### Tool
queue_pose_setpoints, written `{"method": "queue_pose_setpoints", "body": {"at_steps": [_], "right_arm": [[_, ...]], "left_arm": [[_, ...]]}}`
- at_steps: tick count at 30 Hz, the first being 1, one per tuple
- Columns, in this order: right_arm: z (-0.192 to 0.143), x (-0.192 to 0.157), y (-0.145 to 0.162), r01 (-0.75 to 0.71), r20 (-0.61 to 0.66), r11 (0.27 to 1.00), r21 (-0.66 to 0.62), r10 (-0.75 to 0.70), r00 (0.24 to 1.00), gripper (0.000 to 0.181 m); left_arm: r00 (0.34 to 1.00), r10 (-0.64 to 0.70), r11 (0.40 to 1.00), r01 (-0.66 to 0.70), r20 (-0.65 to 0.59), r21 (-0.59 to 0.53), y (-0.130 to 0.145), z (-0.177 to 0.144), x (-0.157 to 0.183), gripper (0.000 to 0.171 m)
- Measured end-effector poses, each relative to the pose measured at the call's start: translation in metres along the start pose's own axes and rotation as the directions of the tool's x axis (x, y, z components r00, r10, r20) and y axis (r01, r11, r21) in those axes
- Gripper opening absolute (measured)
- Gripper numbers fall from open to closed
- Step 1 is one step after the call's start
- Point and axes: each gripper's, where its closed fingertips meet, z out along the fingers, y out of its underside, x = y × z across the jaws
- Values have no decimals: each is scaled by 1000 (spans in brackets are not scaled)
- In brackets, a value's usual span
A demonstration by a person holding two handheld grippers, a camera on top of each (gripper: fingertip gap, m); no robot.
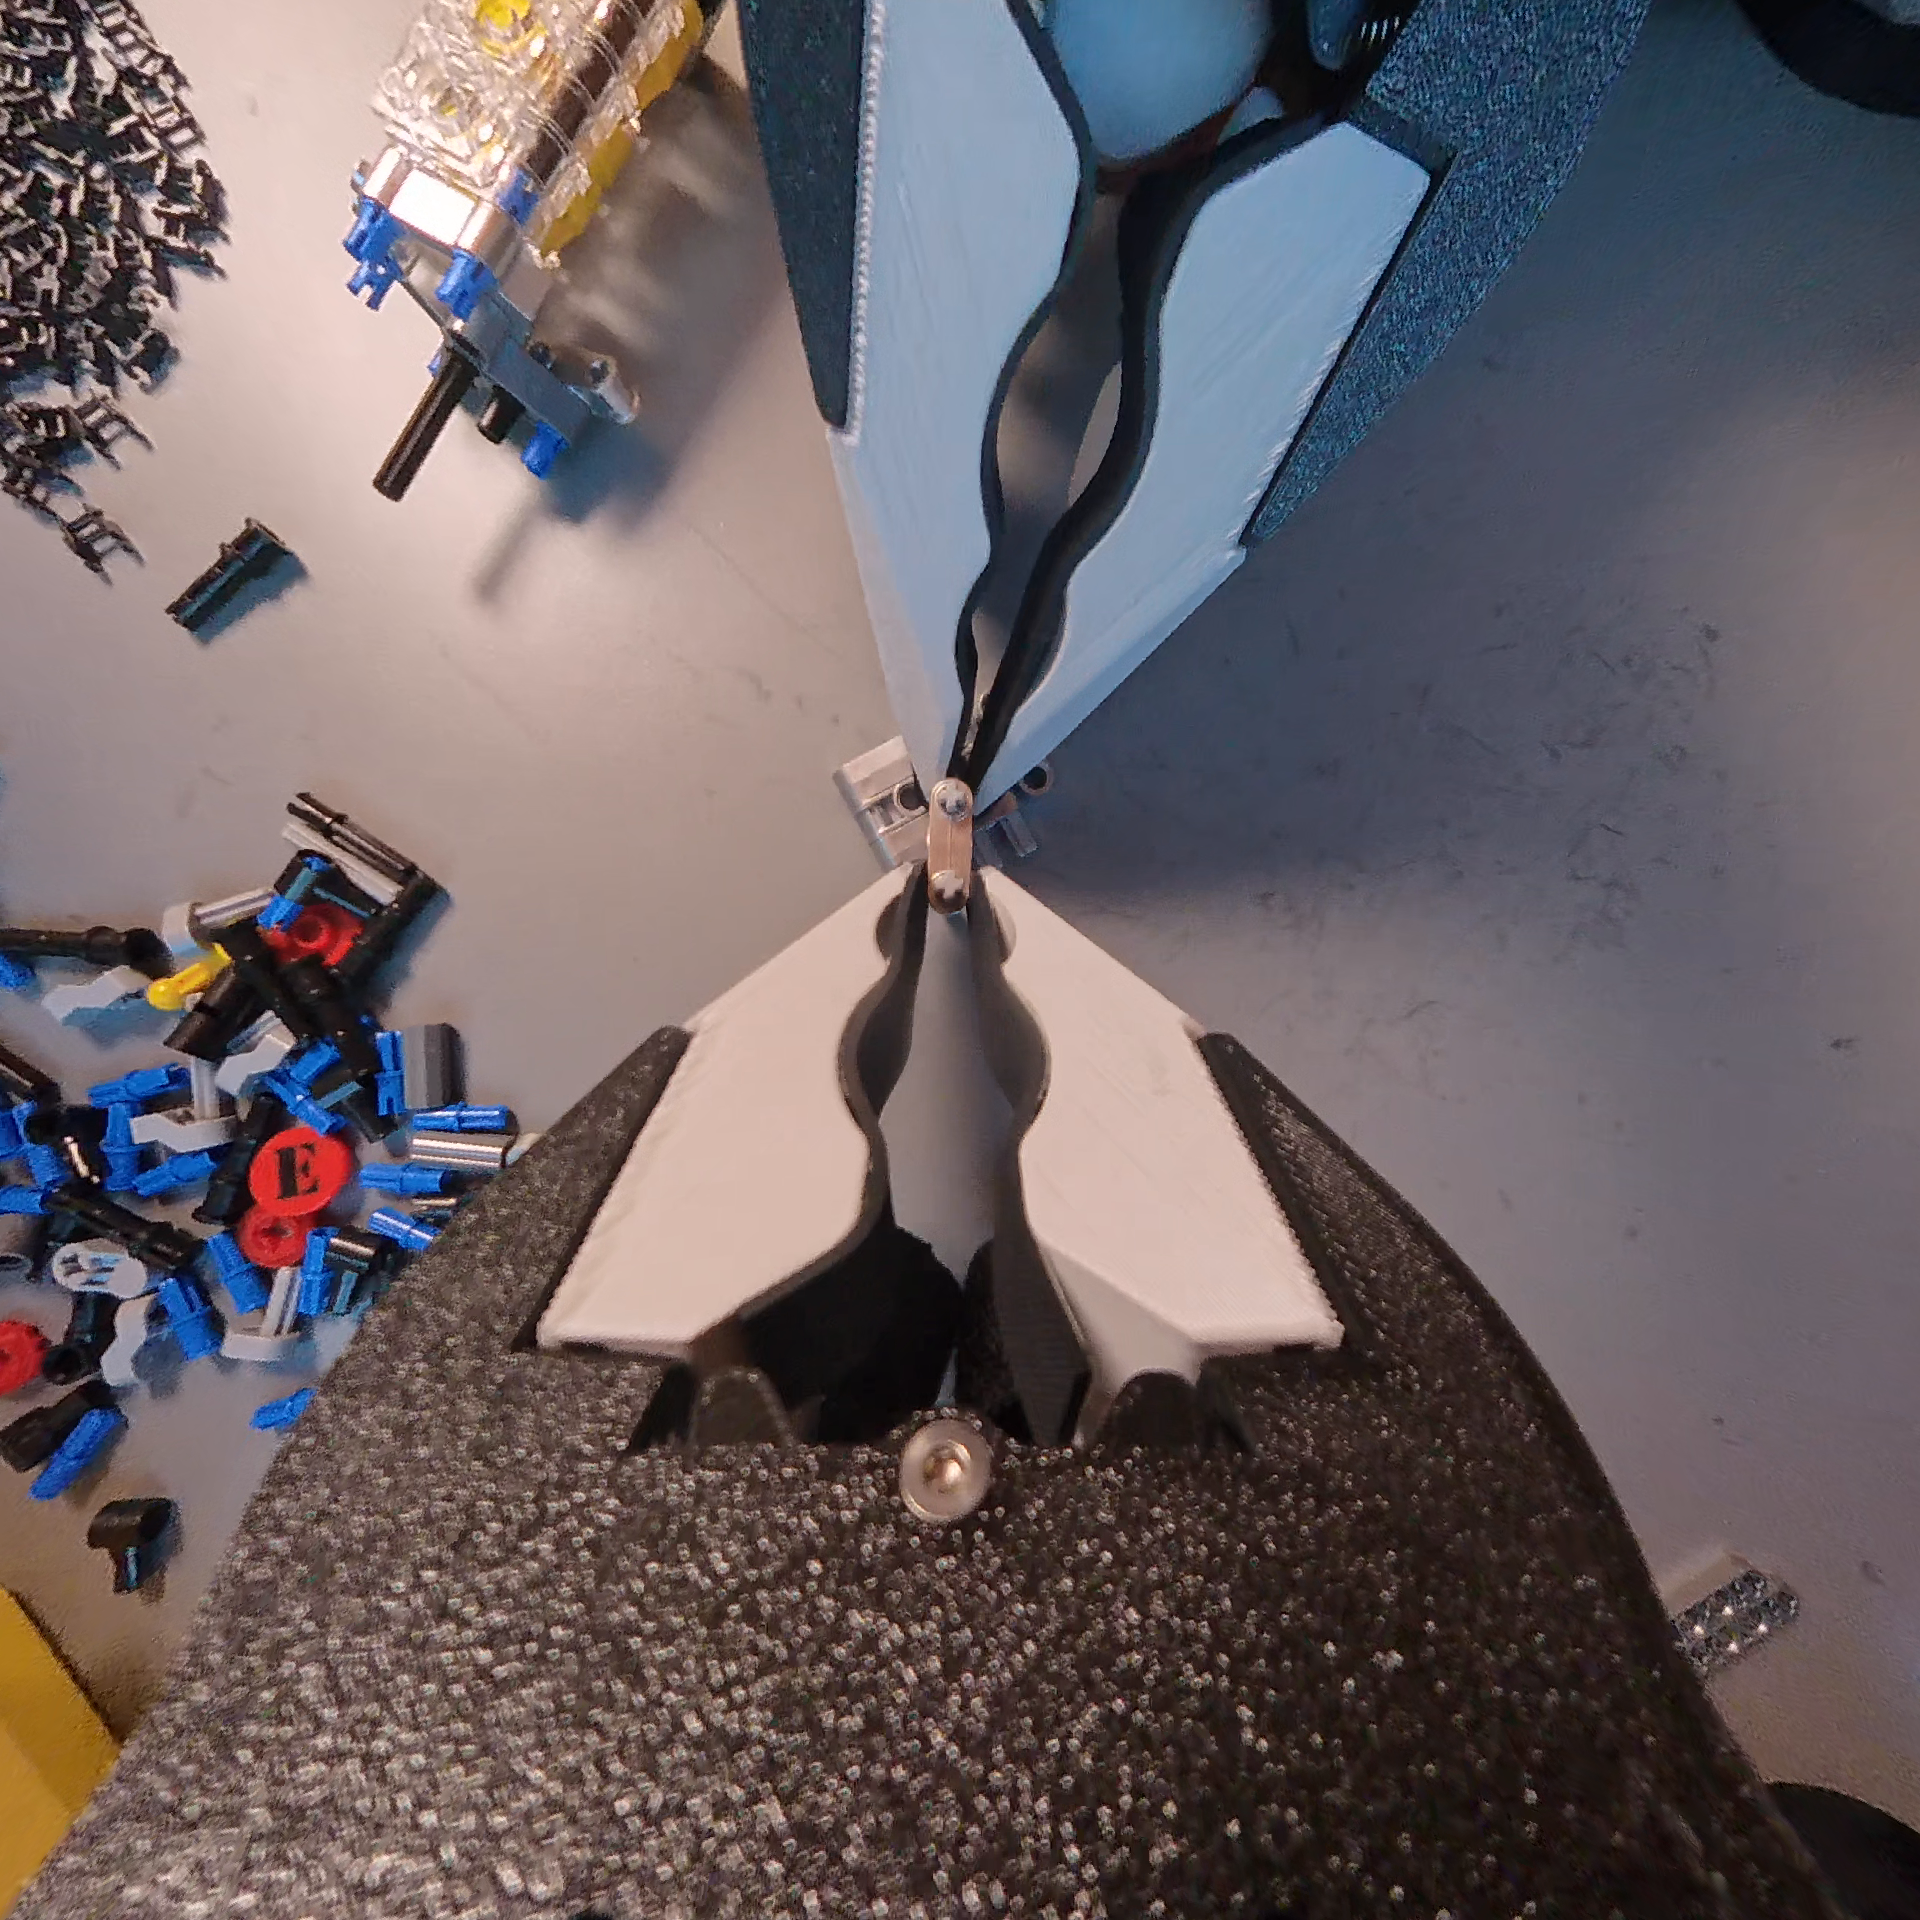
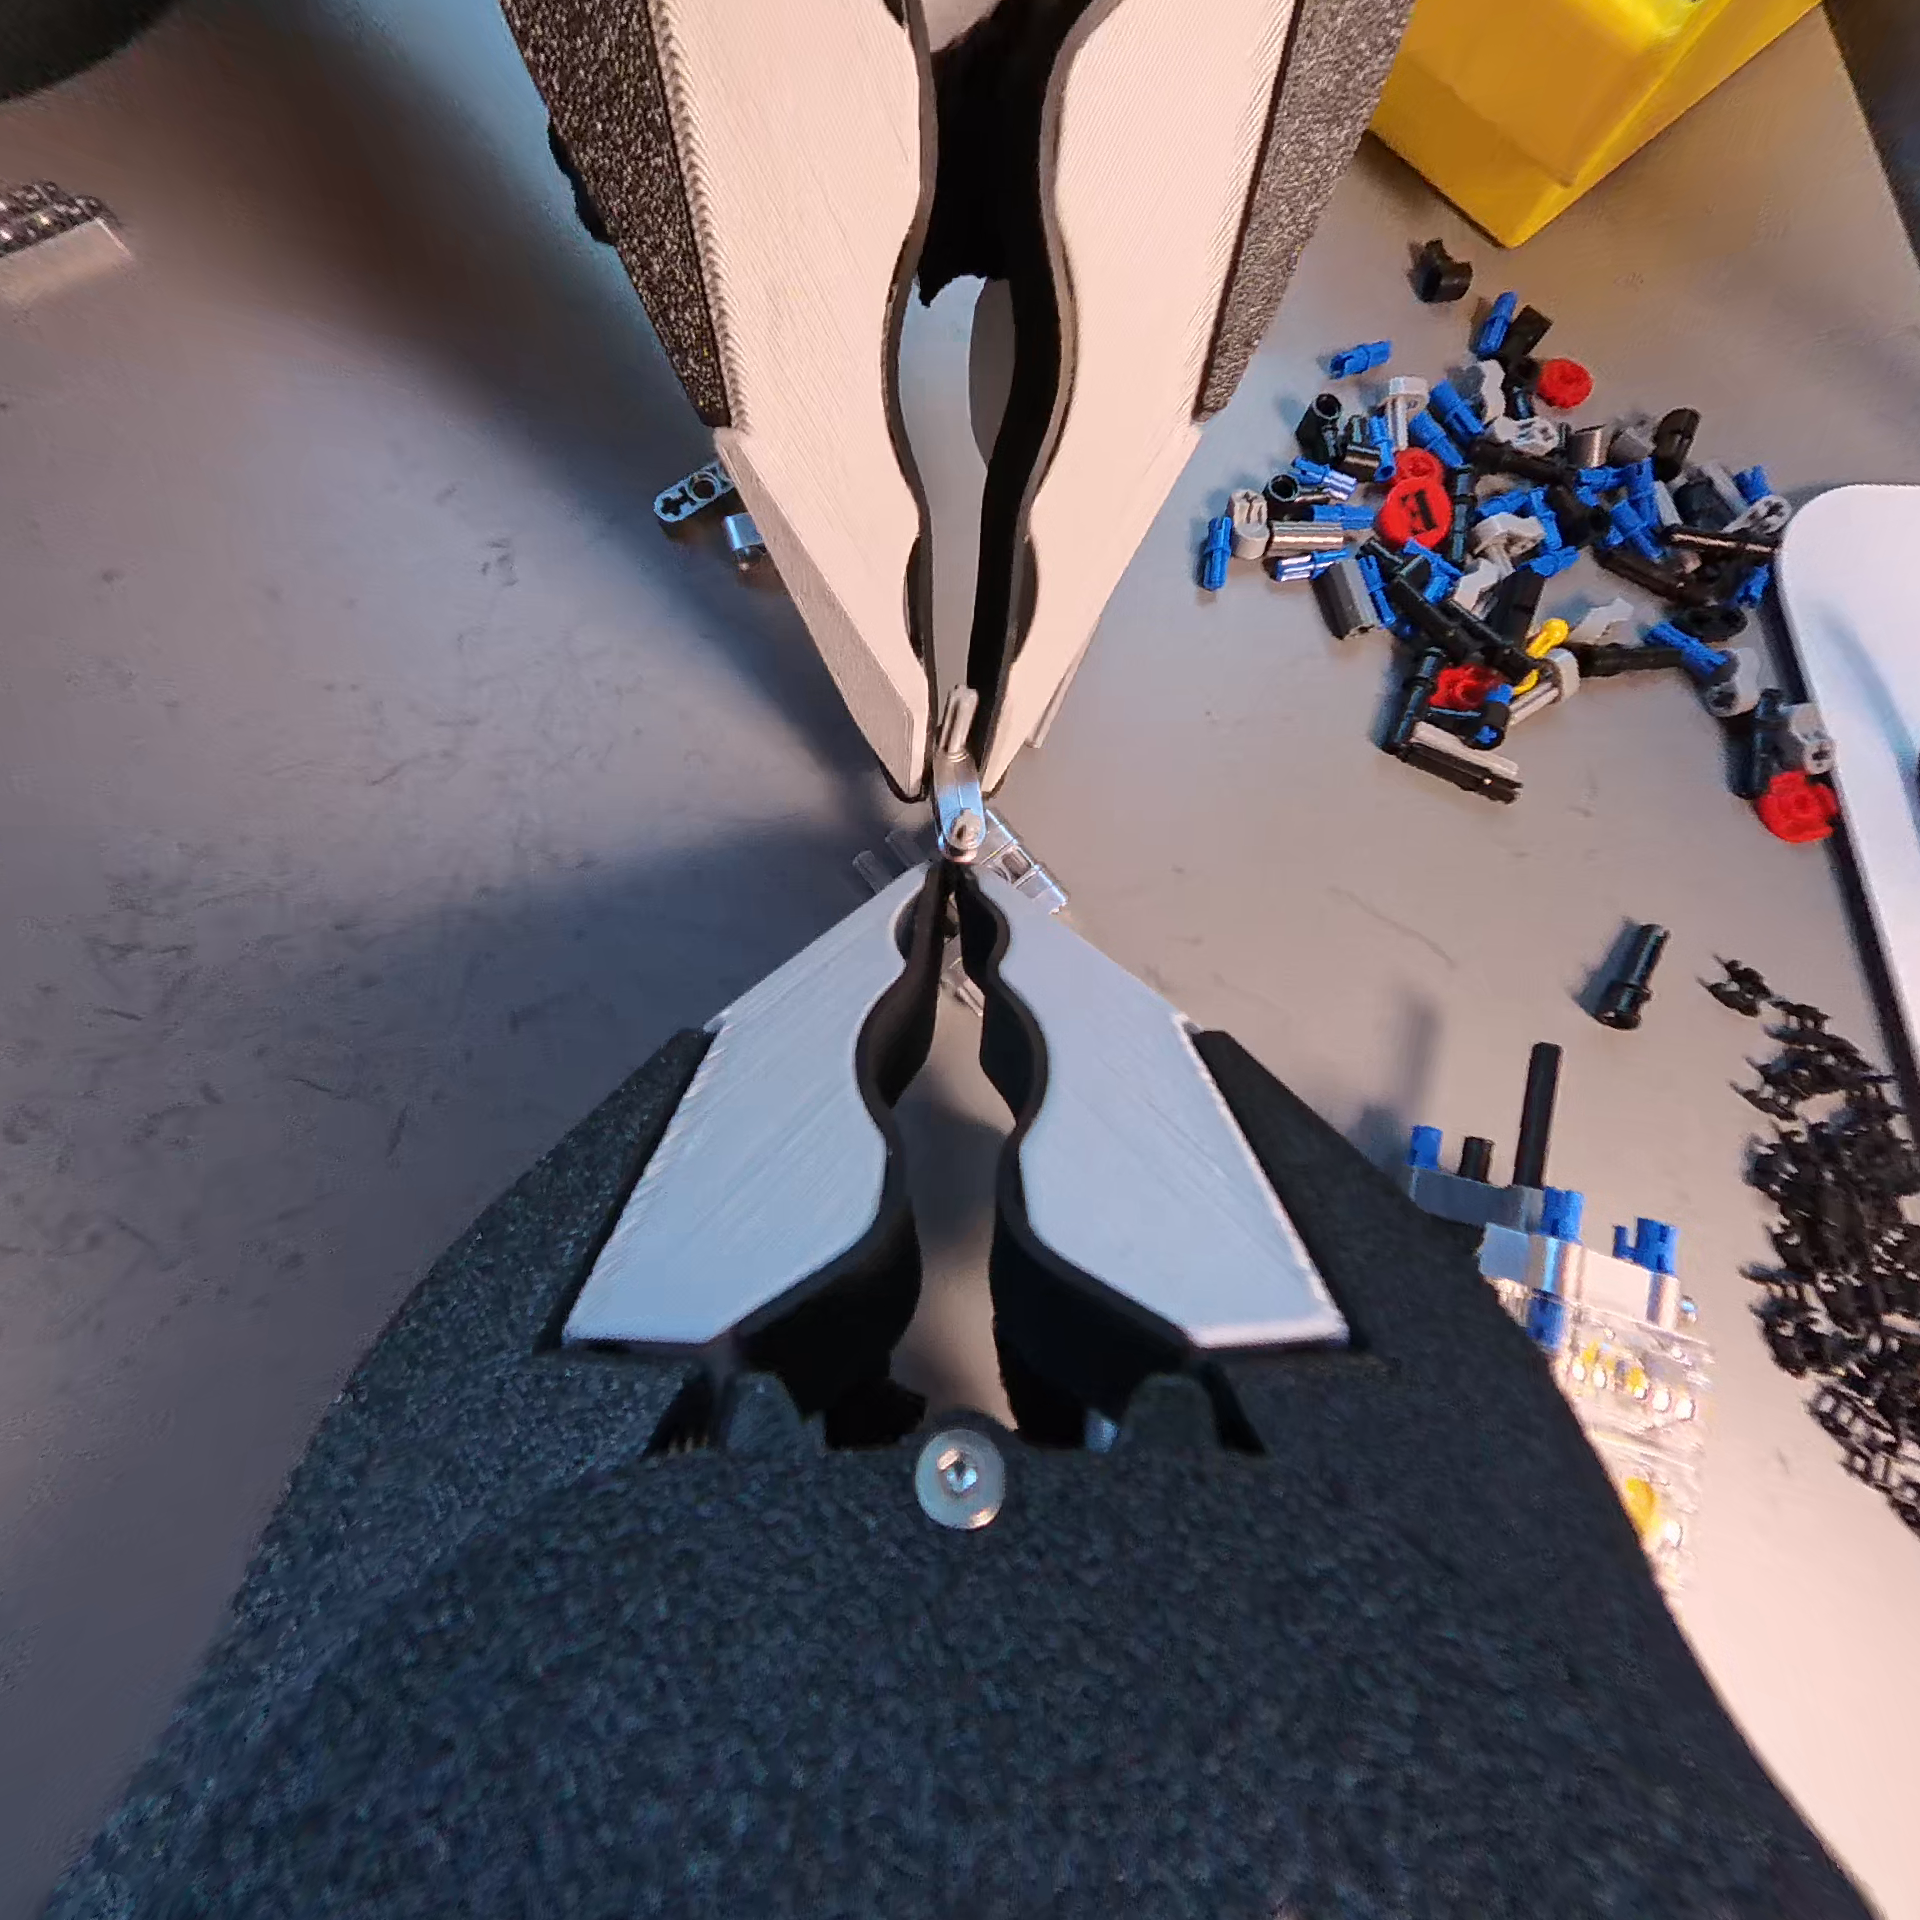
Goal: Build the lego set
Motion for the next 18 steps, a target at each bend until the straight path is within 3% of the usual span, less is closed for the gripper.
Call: {"method": "queue_pose_setpoints", "body": {"at_steps": [5, 8, 18], "right_arm": [[-2, 0, 1, -5, 12, 1000, -30, 5, 1000, 0], [-9, 4, -5, 14, -12, 1000, -10, -14, 1000, 12], [-5, 1, -8, 51, 1, 998, -22, -51, 999, 6]], "left_arm": [[1000, -15, 1000, 14, -7, -7, -1, 1, 1, 5], [1000, -15, 1000, 15, -15, -14, 1, 0, 1, 5], [1000, 15, 998, -16, -10, -63, 3, 2, 1, 5]]}}
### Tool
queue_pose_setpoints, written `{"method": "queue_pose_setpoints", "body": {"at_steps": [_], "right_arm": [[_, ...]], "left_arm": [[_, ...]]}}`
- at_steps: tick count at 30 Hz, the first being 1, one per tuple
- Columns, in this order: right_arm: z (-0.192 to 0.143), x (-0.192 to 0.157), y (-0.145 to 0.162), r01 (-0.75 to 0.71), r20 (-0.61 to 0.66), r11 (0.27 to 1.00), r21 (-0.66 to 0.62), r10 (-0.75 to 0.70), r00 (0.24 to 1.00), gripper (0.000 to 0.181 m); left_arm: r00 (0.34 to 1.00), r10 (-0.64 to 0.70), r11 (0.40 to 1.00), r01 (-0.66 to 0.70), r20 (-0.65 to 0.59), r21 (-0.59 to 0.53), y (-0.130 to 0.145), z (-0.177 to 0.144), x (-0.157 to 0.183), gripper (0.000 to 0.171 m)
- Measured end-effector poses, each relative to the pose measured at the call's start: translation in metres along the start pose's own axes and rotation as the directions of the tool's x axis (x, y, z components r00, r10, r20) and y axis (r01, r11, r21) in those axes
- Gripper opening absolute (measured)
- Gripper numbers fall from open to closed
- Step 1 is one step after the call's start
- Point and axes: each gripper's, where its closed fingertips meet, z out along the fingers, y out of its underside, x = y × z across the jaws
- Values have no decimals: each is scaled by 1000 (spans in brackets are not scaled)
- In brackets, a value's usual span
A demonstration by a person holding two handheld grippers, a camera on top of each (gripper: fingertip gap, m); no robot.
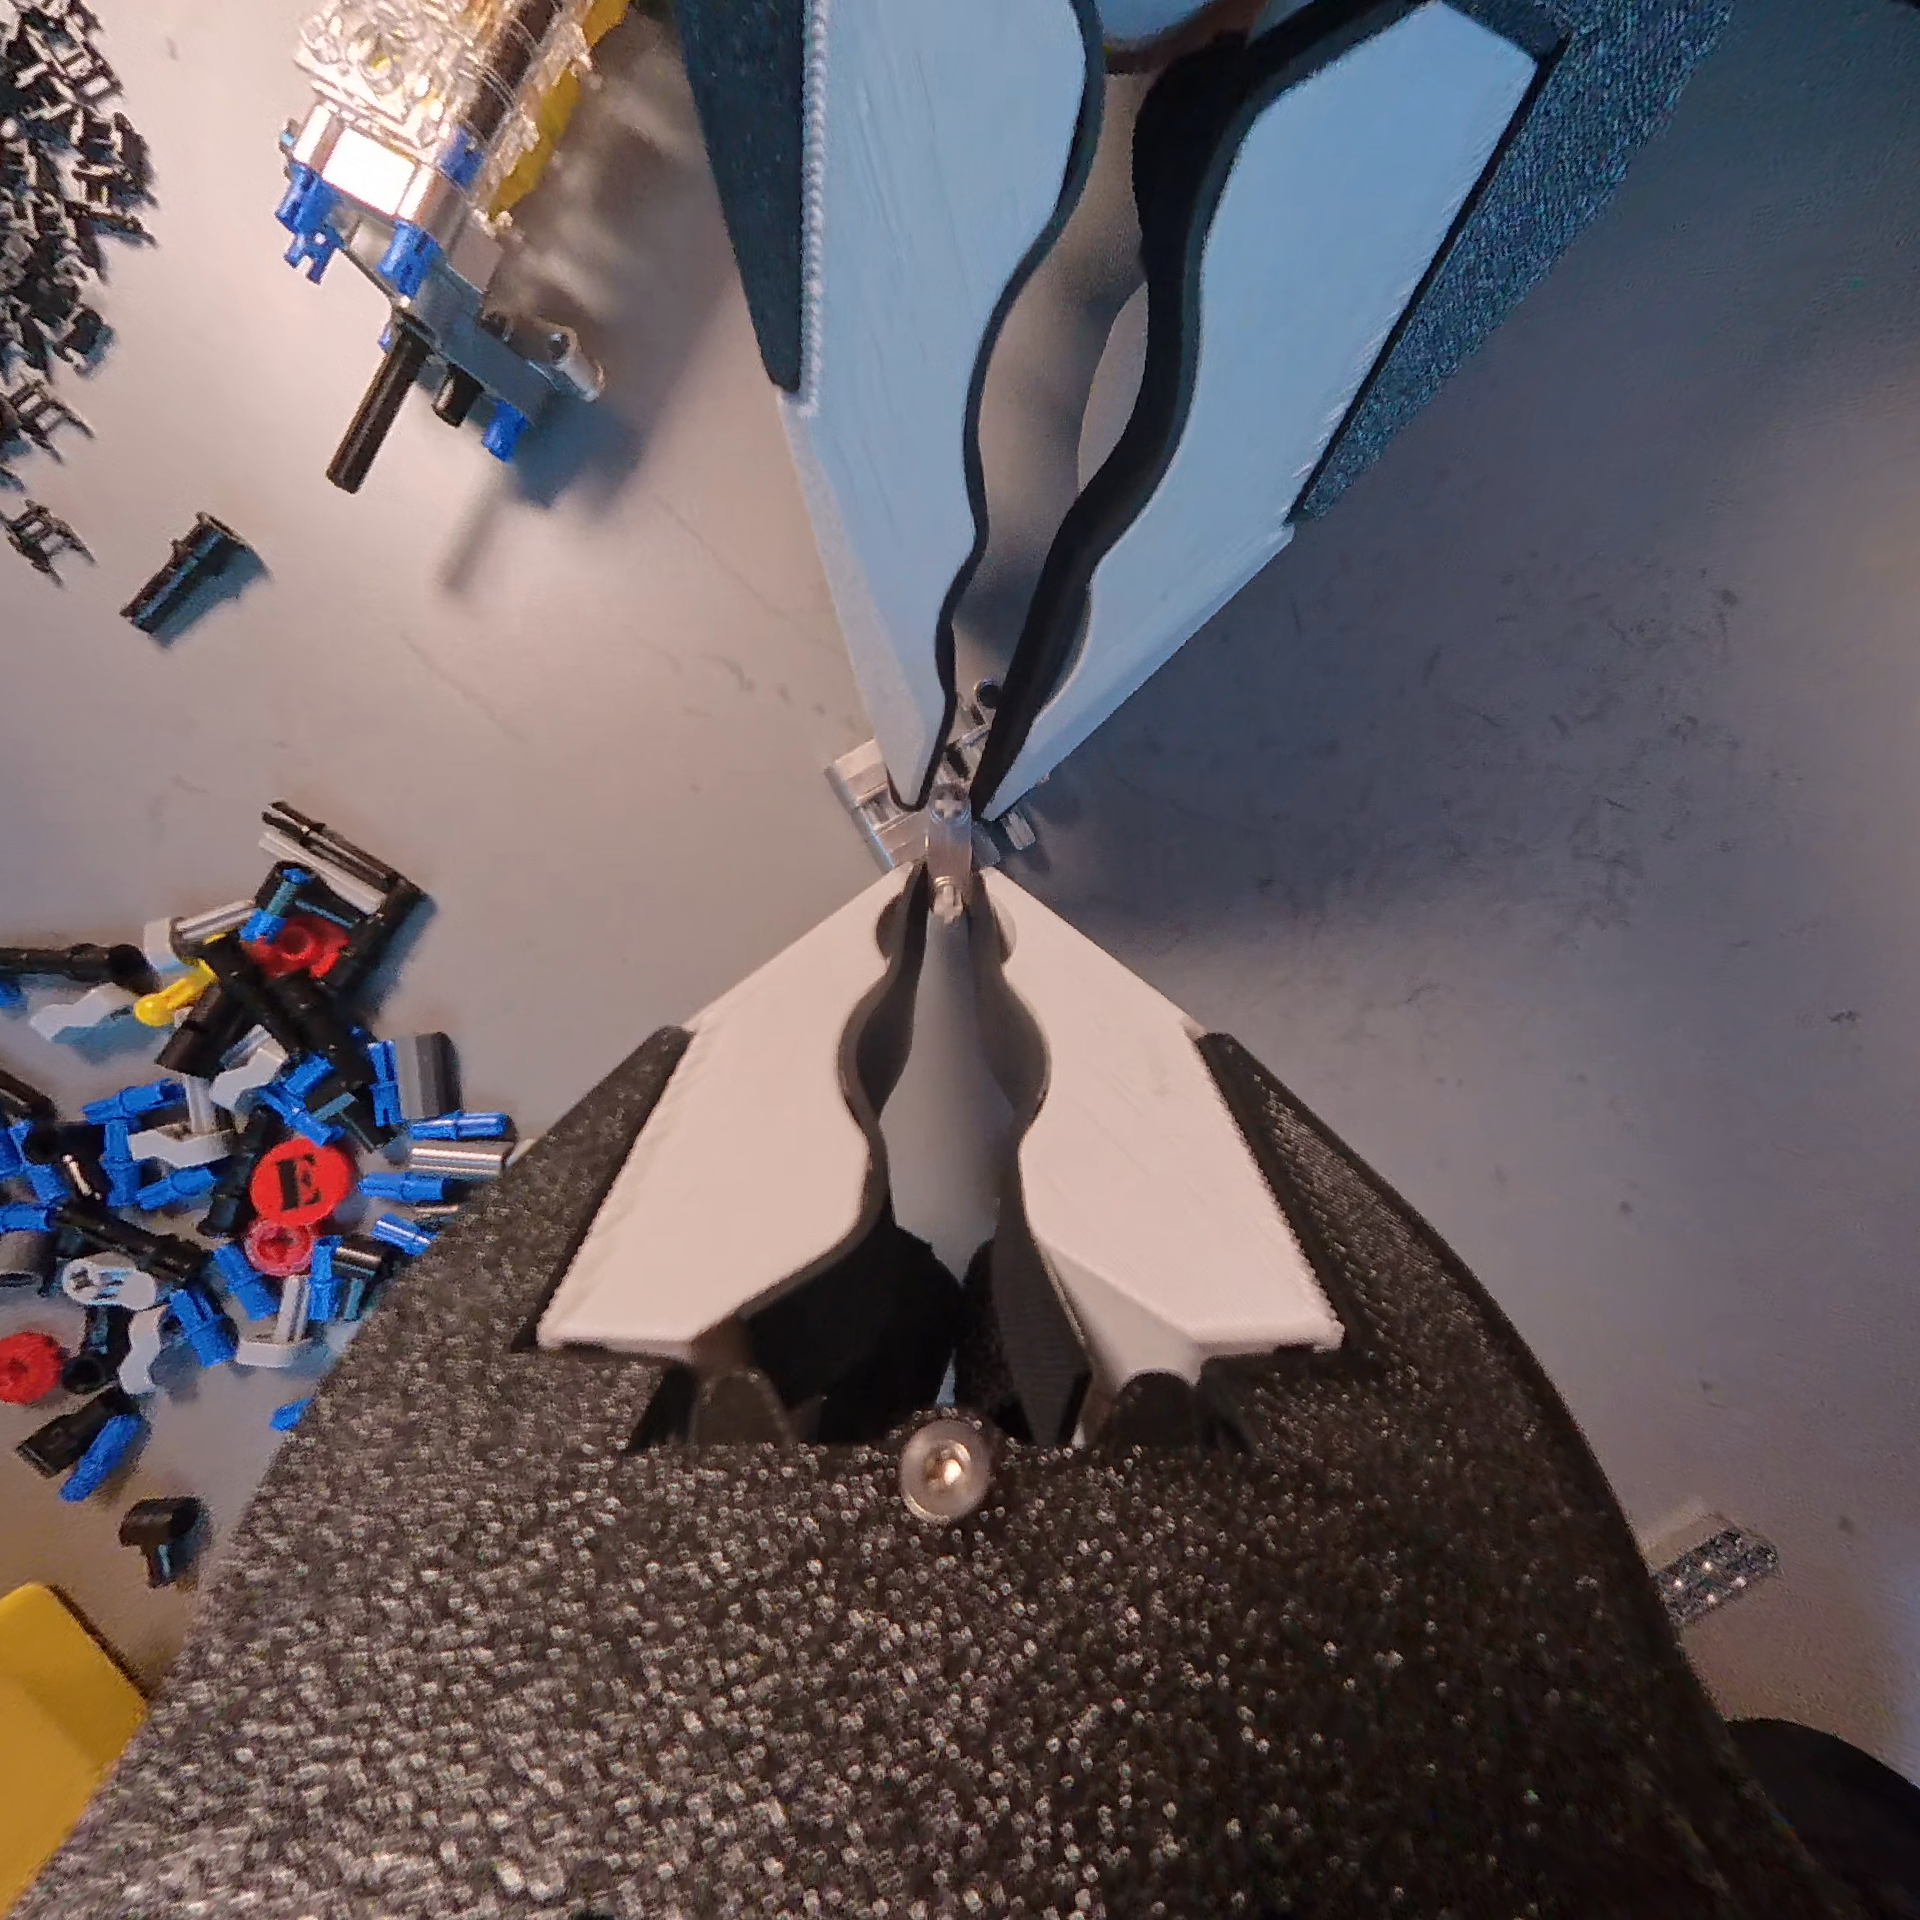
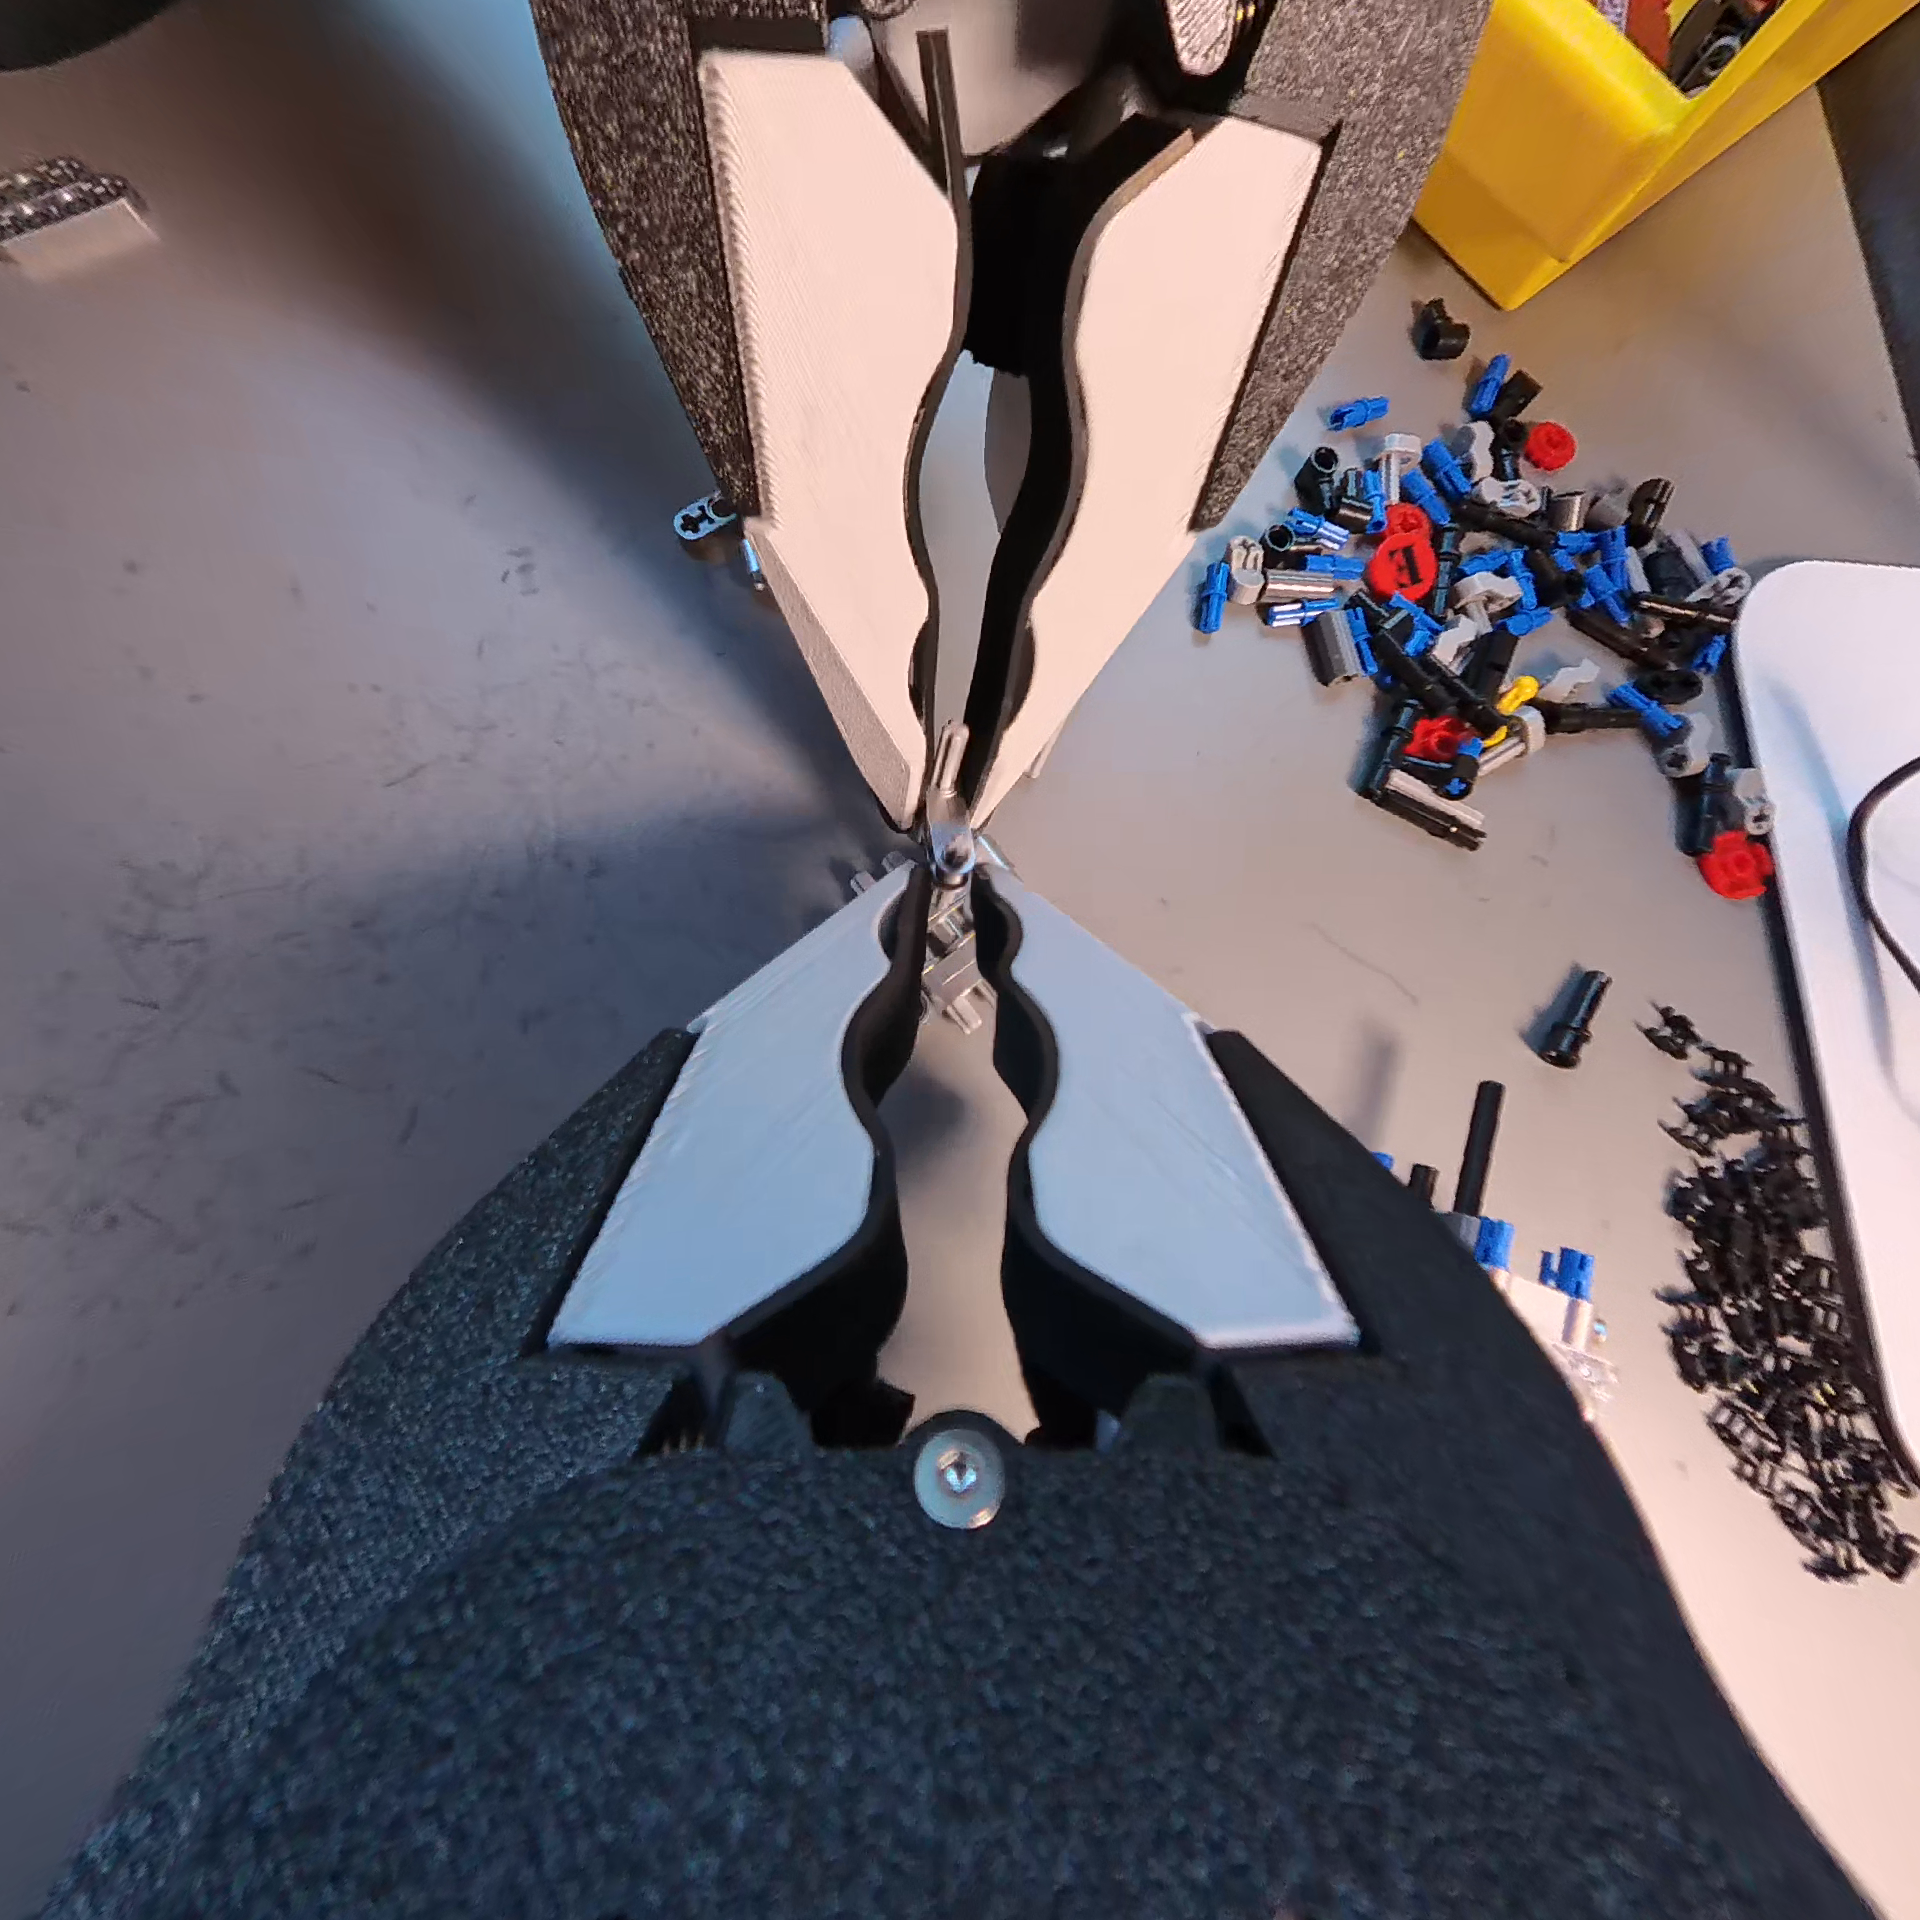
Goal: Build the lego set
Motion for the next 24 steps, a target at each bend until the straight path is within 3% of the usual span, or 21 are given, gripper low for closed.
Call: {"method": "queue_pose_setpoints", "body": {"at_steps": [24], "right_arm": [[-1, 0, 2, -59, 18, 998, 7, 59, 998, 4]], "left_arm": [[999, 47, 998, -46, 24, -33, -2, 1, -1, 4]]}}
